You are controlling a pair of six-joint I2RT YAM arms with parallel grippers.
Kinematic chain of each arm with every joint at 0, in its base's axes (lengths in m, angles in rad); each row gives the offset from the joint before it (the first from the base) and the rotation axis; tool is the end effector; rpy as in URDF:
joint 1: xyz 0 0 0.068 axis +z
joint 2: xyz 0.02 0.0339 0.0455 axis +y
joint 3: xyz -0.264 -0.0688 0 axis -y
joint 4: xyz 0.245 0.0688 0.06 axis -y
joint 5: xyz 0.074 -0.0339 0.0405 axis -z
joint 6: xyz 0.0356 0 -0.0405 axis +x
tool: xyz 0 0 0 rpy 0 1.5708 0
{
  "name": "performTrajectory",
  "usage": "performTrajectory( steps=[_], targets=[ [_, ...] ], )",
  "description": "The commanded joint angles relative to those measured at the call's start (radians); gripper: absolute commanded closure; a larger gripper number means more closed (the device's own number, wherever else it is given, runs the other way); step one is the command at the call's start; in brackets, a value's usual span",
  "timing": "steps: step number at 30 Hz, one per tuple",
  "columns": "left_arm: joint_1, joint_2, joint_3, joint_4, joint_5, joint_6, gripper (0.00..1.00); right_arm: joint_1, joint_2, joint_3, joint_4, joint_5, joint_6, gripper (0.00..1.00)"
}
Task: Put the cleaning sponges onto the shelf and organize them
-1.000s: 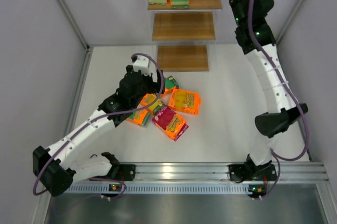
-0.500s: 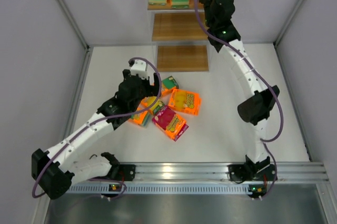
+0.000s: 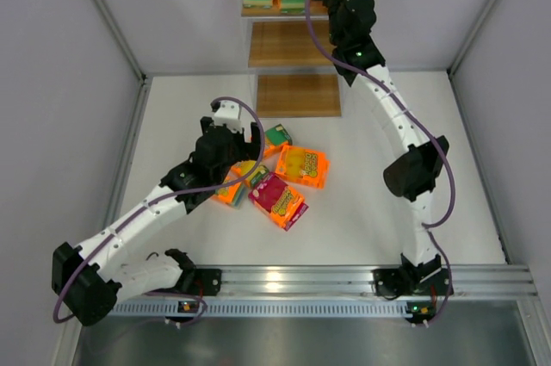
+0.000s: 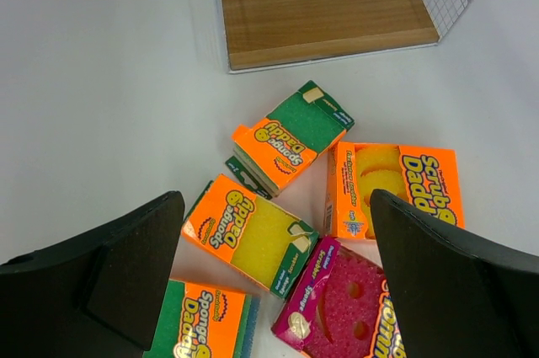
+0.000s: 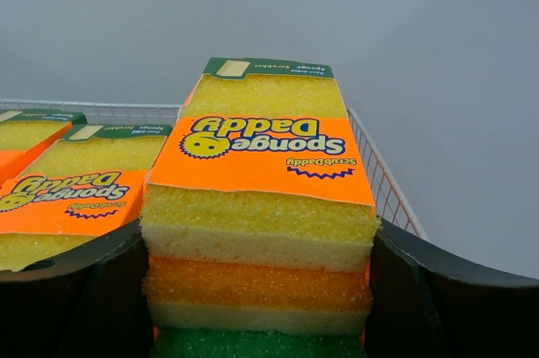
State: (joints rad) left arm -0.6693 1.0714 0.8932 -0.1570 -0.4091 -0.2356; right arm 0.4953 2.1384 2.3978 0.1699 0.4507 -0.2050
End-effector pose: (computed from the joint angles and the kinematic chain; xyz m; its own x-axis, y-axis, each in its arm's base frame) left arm 0.2018 -0.1416 0.3258 -0.3150 -0.0239 -0.9488 0.2068 0.9739 -0.0932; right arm 0.4295 0.2144 0.5011 0.3747 -0.0058 -0.9271 -0.0032 1.0000 -0.0076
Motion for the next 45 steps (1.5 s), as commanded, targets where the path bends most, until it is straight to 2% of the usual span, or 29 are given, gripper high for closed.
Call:
performTrajectory(
  steps=[1, 7, 11, 19, 33, 37, 40, 41, 43, 44, 45],
  targets=[
    [0.005, -0.019, -0.010, 0.022, -0.011, -0.010, 0.02, 0.015, -0.002, 0.041, 0.043, -0.032, 0.026, 0.54],
    [0.005, -0.028, -0.013, 0.022, -0.004, -0.008, 0.02, 0.015, -0.011, 0.041, -0.007, -0.046, 0.053, 0.42],
    [0.007, -0.033, -0.014, 0.022, 0.013, -0.007, 0.02, 0.015, -0.025, 0.040, -0.012, -0.035, 0.039, 0.26],
    [0.007, -0.027, -0.010, 0.024, 0.055, -0.036, 0.02, 0.015, -0.046, 0.043, -0.017, -0.040, 0.041, 0.01],
    [0.007, -0.008, 0.003, 0.024, 0.125, -0.051, 0.02, 0.012, -0.155, 0.041, -0.039, -0.070, 0.067, 0.01],
    [0.007, 0.012, 0.012, 0.024, 0.128, -0.068, 0.02, 0.011, -0.230, -0.038, -0.041, -0.089, 0.082, 0.00],
    [0.007, 0.024, 0.026, 0.025, 0.127, -0.077, 0.02, 0.005, -0.305, -0.133, -0.061, -0.102, 0.099, 0.26],
    [0.007, 0.025, 0.027, 0.022, 0.125, -0.085, 0.02, 0.003, -0.323, -0.146, -0.076, -0.109, 0.108, 0.47],
    [0.007, 0.027, 0.030, 0.024, 0.127, -0.090, 0.02, -0.009, -0.337, -0.178, -0.112, -0.122, 0.118, 0.67],
    [0.007, 0.028, 0.032, 0.024, 0.127, -0.090, 0.02, -0.012, -0.341, -0.190, -0.137, -0.133, 0.130, 0.82],
    [0.007, 0.030, 0.032, 0.024, 0.130, -0.088, 0.02, -0.018, -0.339, -0.212, -0.151, -0.142, 0.139, 0.89]
  ],
)
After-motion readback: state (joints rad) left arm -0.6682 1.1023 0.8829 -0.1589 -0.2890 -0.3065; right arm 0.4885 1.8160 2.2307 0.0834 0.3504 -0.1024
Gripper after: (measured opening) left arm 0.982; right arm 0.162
